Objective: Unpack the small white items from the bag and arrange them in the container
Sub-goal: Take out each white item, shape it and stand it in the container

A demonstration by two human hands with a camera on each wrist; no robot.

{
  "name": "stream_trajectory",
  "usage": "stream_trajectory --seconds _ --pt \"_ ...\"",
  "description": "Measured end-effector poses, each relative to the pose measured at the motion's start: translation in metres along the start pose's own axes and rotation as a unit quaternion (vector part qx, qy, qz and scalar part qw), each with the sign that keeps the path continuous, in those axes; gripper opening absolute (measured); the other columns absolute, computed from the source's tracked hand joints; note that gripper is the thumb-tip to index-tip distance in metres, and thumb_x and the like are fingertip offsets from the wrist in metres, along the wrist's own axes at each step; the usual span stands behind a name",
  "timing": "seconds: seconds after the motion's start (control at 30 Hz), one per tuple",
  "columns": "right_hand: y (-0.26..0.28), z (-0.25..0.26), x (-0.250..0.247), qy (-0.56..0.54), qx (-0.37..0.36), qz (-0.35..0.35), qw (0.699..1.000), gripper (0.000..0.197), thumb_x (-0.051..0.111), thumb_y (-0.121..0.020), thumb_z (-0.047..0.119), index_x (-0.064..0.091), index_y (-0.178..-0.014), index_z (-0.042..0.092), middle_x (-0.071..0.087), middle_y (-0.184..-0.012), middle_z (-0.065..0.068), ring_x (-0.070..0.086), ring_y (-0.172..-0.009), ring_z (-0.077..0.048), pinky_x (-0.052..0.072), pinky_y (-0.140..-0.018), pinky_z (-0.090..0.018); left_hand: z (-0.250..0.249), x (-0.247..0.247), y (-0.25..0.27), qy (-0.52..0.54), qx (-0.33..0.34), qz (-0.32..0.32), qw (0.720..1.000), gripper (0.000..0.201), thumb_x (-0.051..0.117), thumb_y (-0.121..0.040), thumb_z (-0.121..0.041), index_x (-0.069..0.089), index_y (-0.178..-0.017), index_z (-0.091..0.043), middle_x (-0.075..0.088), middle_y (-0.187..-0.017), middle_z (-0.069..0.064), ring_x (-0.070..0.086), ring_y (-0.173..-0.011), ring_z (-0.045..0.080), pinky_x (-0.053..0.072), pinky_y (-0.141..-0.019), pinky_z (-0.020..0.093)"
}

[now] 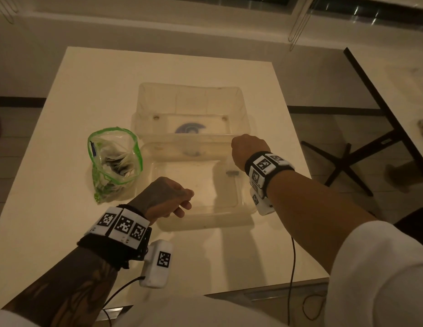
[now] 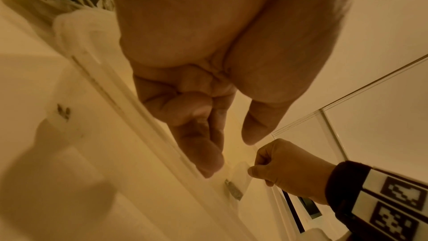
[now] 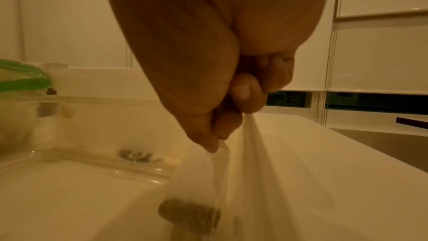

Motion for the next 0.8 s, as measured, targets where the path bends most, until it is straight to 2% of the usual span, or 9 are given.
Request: stream_trajectory --seconds 0.33,0.43,0.57,0.67,0.8 --pt "0.008 0.004 -0.001 -0.020 -0.008 0.009 1.000 0.024 0.042 -0.093 0.010 0.059 -0.111 0.009 0.061 -0.109 -0.009 0.061 -0.094 -0.026 0.048 -0.083 -0.034 -0.001 0.002 0.000 -0.002 0.003 0.002 1.000 0.020 0.060 -0.093 -0.026 0.068 -0.091 -0.007 0.075 -0.081 0.003 0.065 -0.061 0.014 0.043 -0.055 0.026" --pt "0.007 0.008 -0.001 -0.028 -0.014 0.015 0.999 0.021 0.045 -0.092 0.010 0.059 -0.109 0.009 0.060 -0.106 -0.007 0.059 -0.091 -0.024 0.048 -0.083 -0.033 -0.004 0.003 0.001 0.001 0.010 0.001 1.000 0.020 0.060 -0.093 -0.025 0.068 -0.091 -0.007 0.075 -0.082 0.004 0.064 -0.060 0.014 0.041 -0.053 0.025" --pt "0.007 0.015 0.013 -0.013 -0.019 0.071 0.997 0.018 0.056 -0.090 0.014 0.059 -0.107 0.011 0.058 -0.098 -0.005 0.058 -0.088 -0.023 0.049 -0.079 -0.033 -0.006 0.003 0.001 -0.003 0.014 0.000 1.000 0.020 0.058 -0.094 -0.024 0.068 -0.091 -0.007 0.075 -0.082 0.004 0.064 -0.059 0.013 0.042 -0.052 0.024" --pt "0.005 0.016 0.020 -0.009 -0.012 0.098 0.995 0.015 0.053 -0.090 0.012 0.061 -0.102 0.009 0.053 -0.085 -0.003 0.056 -0.080 -0.023 0.049 -0.074 -0.033 -0.005 0.001 0.000 0.002 0.013 -0.002 1.000 0.020 0.057 -0.095 -0.024 0.068 -0.090 -0.008 0.075 -0.084 0.005 0.065 -0.061 0.014 0.042 -0.052 0.023" --pt "0.003 0.016 0.022 -0.008 -0.007 0.117 0.993 0.009 0.054 -0.090 0.013 0.061 -0.095 0.010 0.056 -0.087 -0.005 0.056 -0.080 -0.024 0.052 -0.075 -0.033 -0.004 -0.006 0.000 0.014 0.012 -0.014 1.000 0.020 0.055 -0.096 -0.024 0.068 -0.091 -0.008 0.075 -0.086 0.007 0.065 -0.062 0.016 0.041 -0.050 0.023"
Point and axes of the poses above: each hand's wrist, its own y-axis away from the middle knuckle, its own x-axis out of the palm, z = x × y, the point moved 9 cm from there along -y, towards the middle knuckle
